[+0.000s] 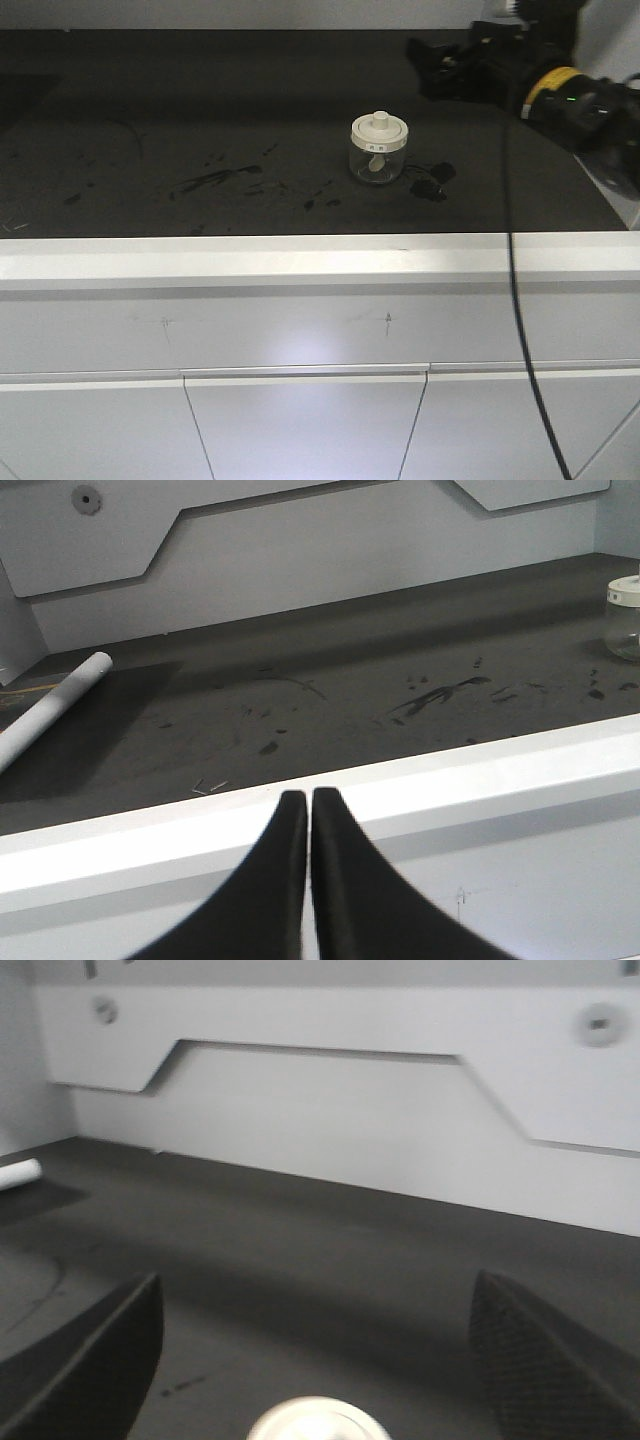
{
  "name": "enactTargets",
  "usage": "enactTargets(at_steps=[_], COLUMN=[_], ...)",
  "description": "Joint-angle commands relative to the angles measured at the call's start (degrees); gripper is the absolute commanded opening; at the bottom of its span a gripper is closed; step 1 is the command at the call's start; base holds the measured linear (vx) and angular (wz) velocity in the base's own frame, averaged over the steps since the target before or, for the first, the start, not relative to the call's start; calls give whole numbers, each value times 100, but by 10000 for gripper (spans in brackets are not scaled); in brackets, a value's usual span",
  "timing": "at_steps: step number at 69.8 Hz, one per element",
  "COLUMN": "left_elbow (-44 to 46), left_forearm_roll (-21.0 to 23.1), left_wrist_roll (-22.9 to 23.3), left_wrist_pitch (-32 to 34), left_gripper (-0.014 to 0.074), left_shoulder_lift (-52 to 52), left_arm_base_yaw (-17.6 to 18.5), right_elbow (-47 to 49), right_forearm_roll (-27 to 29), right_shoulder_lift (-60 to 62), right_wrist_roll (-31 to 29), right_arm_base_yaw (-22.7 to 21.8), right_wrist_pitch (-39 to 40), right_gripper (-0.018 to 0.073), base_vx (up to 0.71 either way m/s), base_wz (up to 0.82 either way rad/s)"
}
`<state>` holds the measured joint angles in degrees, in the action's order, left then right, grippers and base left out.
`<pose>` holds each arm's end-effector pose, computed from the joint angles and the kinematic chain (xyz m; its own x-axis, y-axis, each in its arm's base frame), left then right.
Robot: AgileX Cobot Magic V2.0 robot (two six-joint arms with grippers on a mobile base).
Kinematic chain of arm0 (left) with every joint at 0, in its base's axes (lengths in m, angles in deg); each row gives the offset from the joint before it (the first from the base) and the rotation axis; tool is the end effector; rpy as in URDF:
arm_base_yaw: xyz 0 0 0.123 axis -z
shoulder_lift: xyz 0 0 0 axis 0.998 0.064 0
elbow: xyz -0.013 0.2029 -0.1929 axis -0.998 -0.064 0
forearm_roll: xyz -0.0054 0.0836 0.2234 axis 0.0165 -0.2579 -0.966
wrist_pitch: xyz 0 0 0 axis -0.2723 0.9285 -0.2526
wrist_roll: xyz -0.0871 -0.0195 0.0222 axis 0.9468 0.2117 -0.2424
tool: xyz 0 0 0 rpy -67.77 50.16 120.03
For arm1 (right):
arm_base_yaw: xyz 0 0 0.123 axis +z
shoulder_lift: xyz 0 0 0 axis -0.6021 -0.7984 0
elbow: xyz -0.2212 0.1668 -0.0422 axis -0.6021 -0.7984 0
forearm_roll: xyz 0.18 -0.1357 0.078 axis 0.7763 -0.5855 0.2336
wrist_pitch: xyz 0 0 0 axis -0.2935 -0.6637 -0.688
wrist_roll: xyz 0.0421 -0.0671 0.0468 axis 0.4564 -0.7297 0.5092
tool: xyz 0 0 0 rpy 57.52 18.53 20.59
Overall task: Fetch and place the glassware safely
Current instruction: 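Reach the right gripper down over the white-lidded glass jar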
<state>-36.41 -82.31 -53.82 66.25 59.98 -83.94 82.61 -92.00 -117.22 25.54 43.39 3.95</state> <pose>0.0544 -0.0007 0.2546 -0.0647 0.0988 -0.9930 0.0309 0.9948 0.0970 0.3986 0.0780 0.3250 0.0205 -0.0325 -0.9993 -0.4631 0.8855 -0.0383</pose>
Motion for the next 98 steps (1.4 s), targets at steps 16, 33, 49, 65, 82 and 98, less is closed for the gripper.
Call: enactTargets(at_steps=[16, 33, 49, 65, 82, 98], left_elbow=[167, 167, 167, 167, 167, 167], left_forearm_roll=[17, 17, 17, 17, 17, 17], left_wrist_roll=[22, 22, 22, 22, 22, 22], left_wrist_pitch=[403, 403, 403, 388, 359, 359], left_gripper=[-7, -7, -7, -7, -7, -7], left_shoulder_lift=[72, 72, 72, 72, 72, 72], left_arm_base_yaw=[25, 25, 25, 25, 25, 25], right_elbow=[1666, 2588, 2718, 2718, 2718, 2718], right_forearm_roll=[213, 201, -37, -76, -407, -778], right_shoulder_lift=[-1260, -2269, -2677, -2798, -2836, -2836], right_wrist_roll=[58, 58, 58, 58, 64, 64], right_arm_base_yaw=[141, 141, 141, 141, 163, 320], right_wrist_pitch=[87, 103, 103, 97, 104, 98], right_gripper=[579, 579, 579, 535, 356, -17], base_vx=[0, 0, 0, 0, 0, 0], base_wz=[0, 0, 0, 0, 0, 0])
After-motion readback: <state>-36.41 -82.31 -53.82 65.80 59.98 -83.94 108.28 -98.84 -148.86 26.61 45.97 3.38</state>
